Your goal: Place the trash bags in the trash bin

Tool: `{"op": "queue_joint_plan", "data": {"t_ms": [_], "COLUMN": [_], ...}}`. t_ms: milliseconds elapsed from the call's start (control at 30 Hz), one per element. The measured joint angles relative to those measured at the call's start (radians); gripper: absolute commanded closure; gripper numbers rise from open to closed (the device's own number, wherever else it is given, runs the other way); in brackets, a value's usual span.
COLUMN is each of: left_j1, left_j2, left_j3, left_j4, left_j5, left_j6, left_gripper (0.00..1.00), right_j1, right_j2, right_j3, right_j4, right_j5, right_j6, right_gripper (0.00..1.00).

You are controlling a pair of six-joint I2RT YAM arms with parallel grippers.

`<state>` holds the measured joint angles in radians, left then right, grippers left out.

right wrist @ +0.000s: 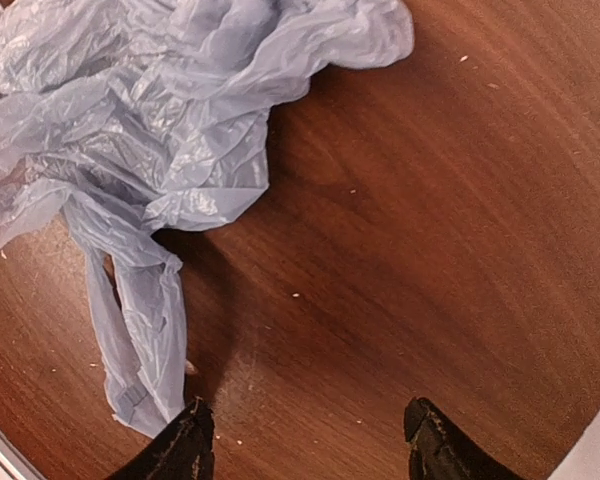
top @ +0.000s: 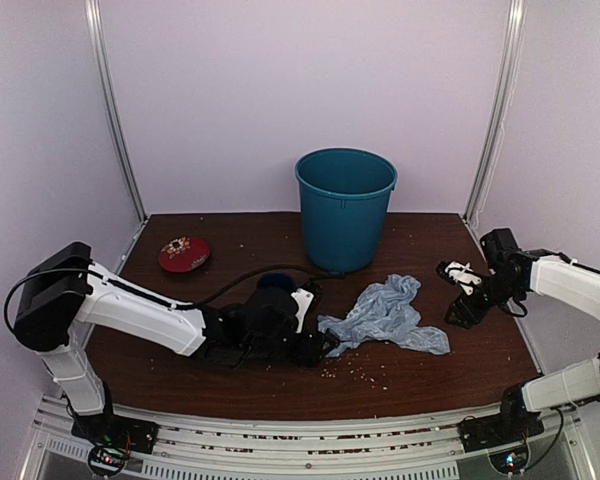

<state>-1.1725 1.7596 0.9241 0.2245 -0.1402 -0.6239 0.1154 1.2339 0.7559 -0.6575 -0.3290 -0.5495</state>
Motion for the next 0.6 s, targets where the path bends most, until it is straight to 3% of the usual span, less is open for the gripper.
{"op": "queue_joint_plan", "data": {"t_ms": [367, 500, 600], "left_j1": [0.020, 0.025, 0.026], "left_j2": [0.092, 0.145, 0.161], "left_j3": [0.031, 0.072, 0.084], "left_j4": [0.040, 0.061, 0.067], "left_j5": [0.043, 0.050, 0.051], "left_j6": [-0.006, -0.001, 0.004], "left_gripper": [0.50, 0.68, 0.96], "right_j1": [0.000, 0.000, -0.009], "right_j2": [0.149, 0.168, 0.151], "right_j3": [-0.048, -0.029, -0.004], "right_j4": [0.005, -0.008, -0.017], "right_j5": [-0.079, -0.119, -0.133], "right_j6": [-0.055, -0.066, -0.070], "right_gripper": [0.39, 0.43, 0.43]}}
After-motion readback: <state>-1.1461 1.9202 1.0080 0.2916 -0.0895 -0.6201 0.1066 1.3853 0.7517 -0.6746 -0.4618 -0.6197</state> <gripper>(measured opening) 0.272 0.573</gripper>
